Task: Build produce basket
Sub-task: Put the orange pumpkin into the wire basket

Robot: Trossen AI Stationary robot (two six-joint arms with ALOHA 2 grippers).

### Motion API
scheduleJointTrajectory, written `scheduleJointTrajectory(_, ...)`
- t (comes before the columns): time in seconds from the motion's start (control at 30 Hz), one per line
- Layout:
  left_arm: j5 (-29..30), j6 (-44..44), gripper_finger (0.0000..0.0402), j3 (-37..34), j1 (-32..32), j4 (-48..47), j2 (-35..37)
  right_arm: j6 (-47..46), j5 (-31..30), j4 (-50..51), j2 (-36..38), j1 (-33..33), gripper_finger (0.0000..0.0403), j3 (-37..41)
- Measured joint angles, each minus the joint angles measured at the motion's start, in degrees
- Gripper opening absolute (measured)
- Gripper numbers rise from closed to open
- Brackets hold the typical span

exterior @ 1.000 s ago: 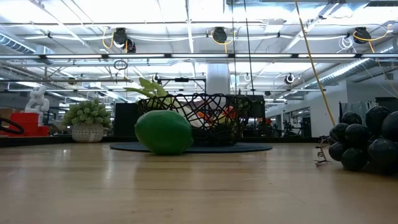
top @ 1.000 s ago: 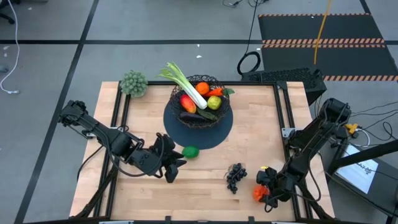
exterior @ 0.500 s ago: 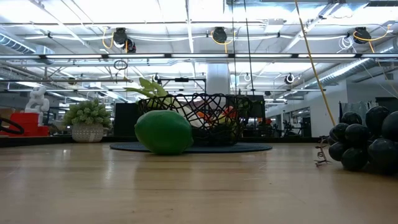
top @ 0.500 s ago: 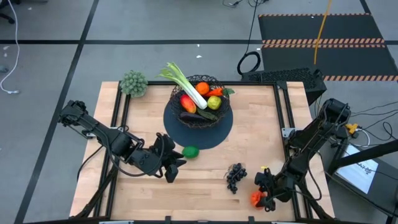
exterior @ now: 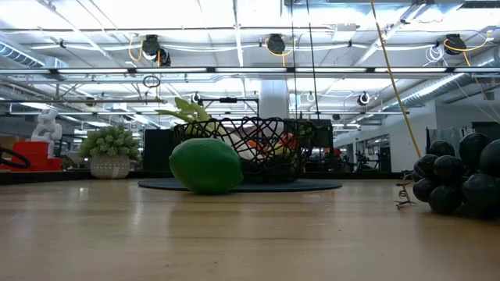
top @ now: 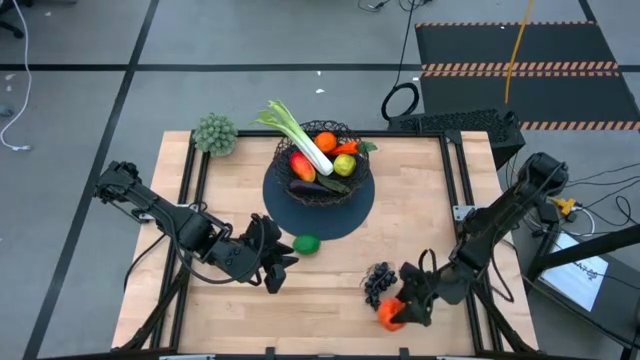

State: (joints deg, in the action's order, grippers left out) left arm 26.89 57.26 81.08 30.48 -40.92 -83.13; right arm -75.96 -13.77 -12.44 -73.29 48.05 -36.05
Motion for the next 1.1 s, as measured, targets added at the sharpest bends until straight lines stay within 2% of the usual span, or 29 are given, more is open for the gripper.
scheduleJointTrajectory(0.27, -0.06, 0.53, 0.0136, 0.0, -0.32, -0.6, 0.06, 8.38, -5.89, -13.25, 2.78, -6.95, 0.0336, 0.0)
scheduleJointTrajectory(0.47, -0.04, 0.54, 0.0136, 0.0, -1.77, -0.5, 2.7, 13.45, -7.25, -22.34, 4.68, -13.14, 0.0336, 0.0)
scheduleJointTrajectory(0.73, 0.18, -8.68, 0.0136, 0.0, -5.6, -2.41, 6.66, 17.33, -7.27, -31.87, 7.75, -24.06, 0.0336, -0.07)
scheduleJointTrajectory(0.93, -0.76, -14.53, 0.0136, 0.0, -10.95, -3.87, 9.7, 17.02, -7.27, -34.09, 10.6, -32.13, 0.0336, -0.07)
scheduleJointTrajectory(1.1, -4.18, -20.58, 0.0136, 0.0, -15.88, -4.52, 12.12, 17.08, -7.26, -34.12, 13.16, -38.67, 0.0336, -0.07)
